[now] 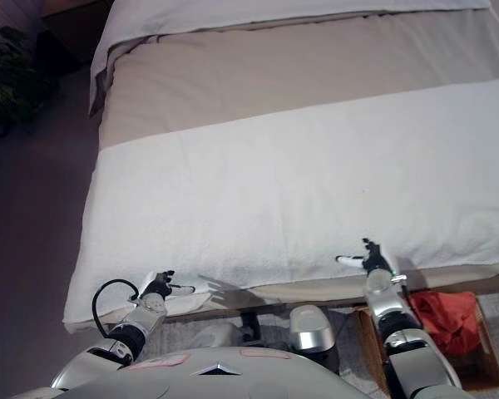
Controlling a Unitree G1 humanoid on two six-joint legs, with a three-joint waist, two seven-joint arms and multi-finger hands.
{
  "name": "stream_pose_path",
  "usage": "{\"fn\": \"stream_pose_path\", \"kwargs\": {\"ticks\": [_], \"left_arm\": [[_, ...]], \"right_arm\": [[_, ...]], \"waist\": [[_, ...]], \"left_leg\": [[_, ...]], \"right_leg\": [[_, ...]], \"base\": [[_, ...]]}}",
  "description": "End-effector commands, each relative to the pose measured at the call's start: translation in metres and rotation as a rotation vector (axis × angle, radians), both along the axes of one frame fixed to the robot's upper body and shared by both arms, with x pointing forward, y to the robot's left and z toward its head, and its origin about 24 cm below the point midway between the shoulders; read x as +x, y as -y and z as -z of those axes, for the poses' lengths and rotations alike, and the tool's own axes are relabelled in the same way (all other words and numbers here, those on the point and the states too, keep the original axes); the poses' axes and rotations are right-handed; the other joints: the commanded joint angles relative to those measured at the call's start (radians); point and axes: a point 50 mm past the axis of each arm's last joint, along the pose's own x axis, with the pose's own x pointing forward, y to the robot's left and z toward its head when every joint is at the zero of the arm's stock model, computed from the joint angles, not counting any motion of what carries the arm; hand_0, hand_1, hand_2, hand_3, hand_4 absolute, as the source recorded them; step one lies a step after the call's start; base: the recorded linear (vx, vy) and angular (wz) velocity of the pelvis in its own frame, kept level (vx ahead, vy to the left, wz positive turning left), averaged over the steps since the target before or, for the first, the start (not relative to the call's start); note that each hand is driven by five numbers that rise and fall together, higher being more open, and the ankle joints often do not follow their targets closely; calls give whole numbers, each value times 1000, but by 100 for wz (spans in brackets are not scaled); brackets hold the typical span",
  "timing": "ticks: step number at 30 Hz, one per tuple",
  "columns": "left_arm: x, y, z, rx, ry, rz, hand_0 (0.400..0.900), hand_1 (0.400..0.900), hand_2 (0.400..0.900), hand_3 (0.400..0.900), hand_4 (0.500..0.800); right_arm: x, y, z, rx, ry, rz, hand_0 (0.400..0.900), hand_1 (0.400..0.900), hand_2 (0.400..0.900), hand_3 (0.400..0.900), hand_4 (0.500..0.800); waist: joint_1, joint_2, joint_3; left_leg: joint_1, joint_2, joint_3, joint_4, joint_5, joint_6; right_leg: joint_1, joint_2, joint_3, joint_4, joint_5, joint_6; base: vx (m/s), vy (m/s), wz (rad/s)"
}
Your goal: Put the clothes on the bed into the basket.
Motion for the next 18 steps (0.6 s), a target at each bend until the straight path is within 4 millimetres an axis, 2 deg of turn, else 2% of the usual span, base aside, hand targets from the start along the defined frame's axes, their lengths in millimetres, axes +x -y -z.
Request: {"fn": "stream_pose_path", "kwargs": {"ticks": [1, 3, 11, 18], "left_arm": [[6, -13, -4, 117, -5, 59, 900, 900, 900, 900, 800], [4, -10, -2, 116, -19, 73, 900, 900, 900, 900, 800], [8, -15, -4, 121, -13, 70, 900, 900, 900, 900, 800], [4, -15, -2, 126, -34, 74, 900, 900, 900, 900, 800]], "right_arm": [[-14, 9, 8, -61, -89, -40, 900, 900, 900, 900, 800], [-24, 4, 16, -53, -150, -56, 900, 900, 900, 900, 800], [-30, 11, 18, -84, -210, -79, 900, 900, 900, 900, 800], [-37, 7, 23, -77, -232, -81, 900, 900, 900, 900, 800]], "waist": [[19, -40, -97], [22, -47, -103], [34, -67, -106], [37, -77, -112]], "left_leg": [[31, -18, 31, 5, -58, -7], [35, -18, 28, 5, -61, -7], [40, -25, 16, 5, -63, 0], [48, -28, 11, 5, -72, 5]], "right_leg": [[19, 11, -15, 4, -69, 25], [23, 11, -18, 4, -71, 26], [28, 6, -20, 4, -67, 30], [36, 4, -18, 4, -68, 32]], "base": [[2, 32, 4], [-2, 36, 6], [-7, 26, 3], [0, 0, 0]]}}
